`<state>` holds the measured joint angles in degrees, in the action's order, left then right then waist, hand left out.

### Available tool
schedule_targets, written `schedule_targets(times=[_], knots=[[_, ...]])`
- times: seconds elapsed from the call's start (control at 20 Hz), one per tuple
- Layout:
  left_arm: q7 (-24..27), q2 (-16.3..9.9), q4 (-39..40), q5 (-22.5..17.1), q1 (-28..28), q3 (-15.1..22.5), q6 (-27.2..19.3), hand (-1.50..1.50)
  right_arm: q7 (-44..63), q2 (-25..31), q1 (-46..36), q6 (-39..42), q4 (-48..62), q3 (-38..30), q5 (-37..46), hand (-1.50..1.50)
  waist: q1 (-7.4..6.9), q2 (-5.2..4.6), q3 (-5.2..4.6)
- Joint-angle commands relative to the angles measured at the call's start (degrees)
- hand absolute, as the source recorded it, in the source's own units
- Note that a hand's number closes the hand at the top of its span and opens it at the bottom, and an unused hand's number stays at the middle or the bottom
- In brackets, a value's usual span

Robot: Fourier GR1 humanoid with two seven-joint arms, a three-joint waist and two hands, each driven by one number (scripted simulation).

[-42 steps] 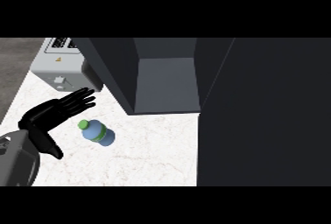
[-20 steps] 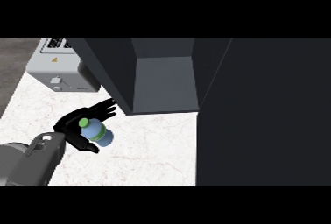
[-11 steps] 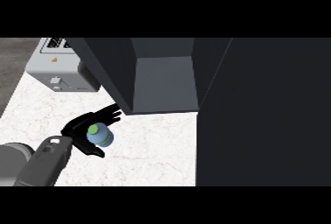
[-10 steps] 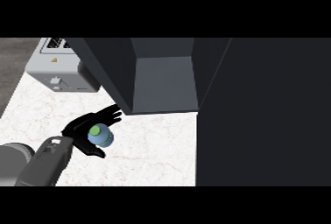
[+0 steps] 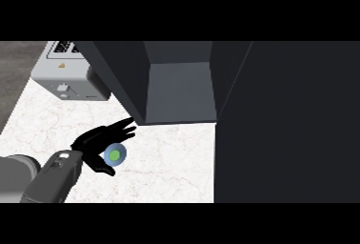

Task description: Pick up the bottled water, place it into the cabinet and close the cabinet

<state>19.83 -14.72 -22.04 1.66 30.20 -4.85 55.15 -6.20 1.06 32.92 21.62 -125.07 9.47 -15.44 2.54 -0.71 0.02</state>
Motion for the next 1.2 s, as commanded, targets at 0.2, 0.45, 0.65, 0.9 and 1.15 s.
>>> schedule_targets(times=[0.2, 0.45, 0.65, 0.9, 1.15], knots=[[4.0, 3.0, 0.2, -0.9, -1.8, 2.9, 13.7, -1.5, 1.0, -0.4, -0.1, -0.7, -0.3, 0.9, 0.0, -1.5, -0.15, -0.06, -0.36], [4.0, 3.6, -2.3, -1.4, -1.7, 4.3, 15.1, 1.5, -0.4, 0.0, 0.6, -0.4, 0.4, -0.3, 0.4, -1.5, 0.02, 0.01, -0.33], [2.8, 3.8, -1.5, -3.9, -1.3, 3.5, 16.3, 1.5, -0.6, 0.0, 0.1, -0.2, 1.1, 0.0, 1.0, -1.5, -0.25, -0.11, -0.31], [3.9, 4.7, -4.3, -3.1, -1.7, 5.2, 14.0, 1.5, -0.3, 0.8, 0.5, -0.2, 0.6, -1.4, 0.3, -1.5, -0.72, 0.14, -0.25], [7.2, 3.9, -6.0, -12.9, -7.8, -8.0, -8.6, 1.5, -1.3, -0.6, 1.9, -1.6, 0.7, -2.2, 0.0, -1.5, -3.55, 0.69, -0.22]])
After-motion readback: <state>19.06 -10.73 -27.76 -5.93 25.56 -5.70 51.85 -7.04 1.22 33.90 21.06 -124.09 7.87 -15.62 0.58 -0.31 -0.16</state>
